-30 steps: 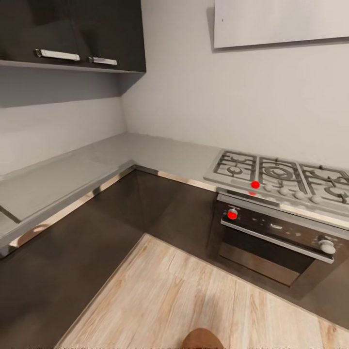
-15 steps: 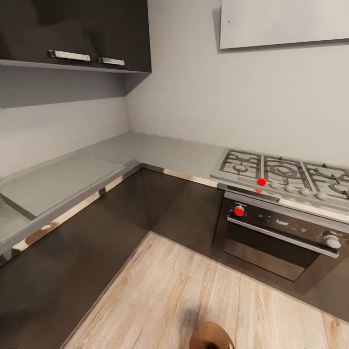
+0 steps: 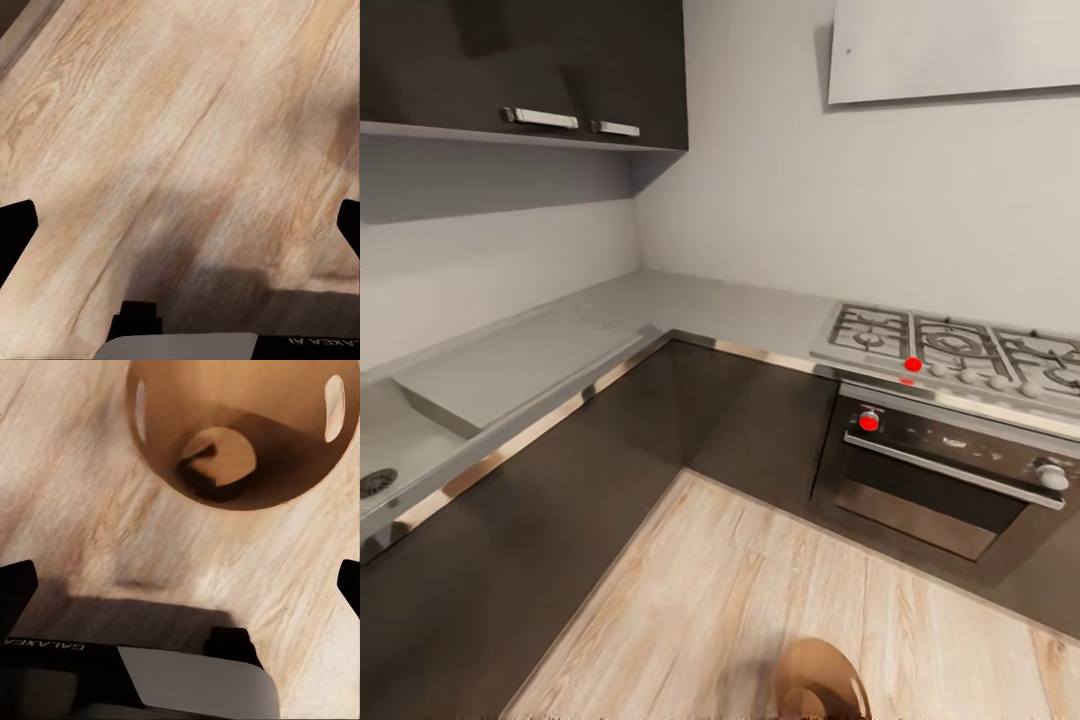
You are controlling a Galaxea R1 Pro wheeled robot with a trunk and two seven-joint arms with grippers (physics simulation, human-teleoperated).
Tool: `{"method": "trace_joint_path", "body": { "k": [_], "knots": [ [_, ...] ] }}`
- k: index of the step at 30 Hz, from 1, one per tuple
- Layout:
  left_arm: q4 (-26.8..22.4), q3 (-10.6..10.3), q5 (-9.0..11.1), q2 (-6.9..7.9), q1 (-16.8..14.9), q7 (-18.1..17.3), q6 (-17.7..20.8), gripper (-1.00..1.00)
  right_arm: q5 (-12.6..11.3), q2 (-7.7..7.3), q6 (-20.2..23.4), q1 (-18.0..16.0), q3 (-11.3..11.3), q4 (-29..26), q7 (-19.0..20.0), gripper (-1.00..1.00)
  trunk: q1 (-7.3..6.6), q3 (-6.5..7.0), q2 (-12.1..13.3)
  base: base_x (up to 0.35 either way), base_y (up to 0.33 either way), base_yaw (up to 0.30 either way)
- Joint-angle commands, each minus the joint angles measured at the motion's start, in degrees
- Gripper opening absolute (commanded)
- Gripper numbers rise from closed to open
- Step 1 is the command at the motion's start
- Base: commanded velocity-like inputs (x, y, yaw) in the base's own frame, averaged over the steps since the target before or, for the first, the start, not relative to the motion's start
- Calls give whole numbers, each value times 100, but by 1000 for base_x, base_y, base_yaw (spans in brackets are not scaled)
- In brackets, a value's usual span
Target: Put the three can of soda from the living room inside the tash can in the kitchen.
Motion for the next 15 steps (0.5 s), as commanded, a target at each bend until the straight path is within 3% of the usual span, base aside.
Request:
{"method": "trace_joint_path", "body": {
  "k": [1, 4, 8, 15],
  "knots": [
    [1, 0, 0, 0, 0, 0, 0, 100, -1, -2, 2, -26, -3, 34, -8, 100, 0, 0, 0, -198, 206, 0],
    [4, 0, 0, 0, -1, 0, 1, 100, -2, -19, 36, -150, -35, 164, -27, 100, 0, 0, 0, -183, 177, 0],
    [5, 0, 0, 0, -2, 0, 1, 100, 5, -84, 295, -425, -240, 420, -19, 100, 0, 0, 0, -190, 151, 0],
    [2, 0, 0, 0, -4, 0, -2, 100, 45, -120, 540, -633, -370, 486, -29, 100, 0, 0, 0, -57, 45, 0]
  ]
}}
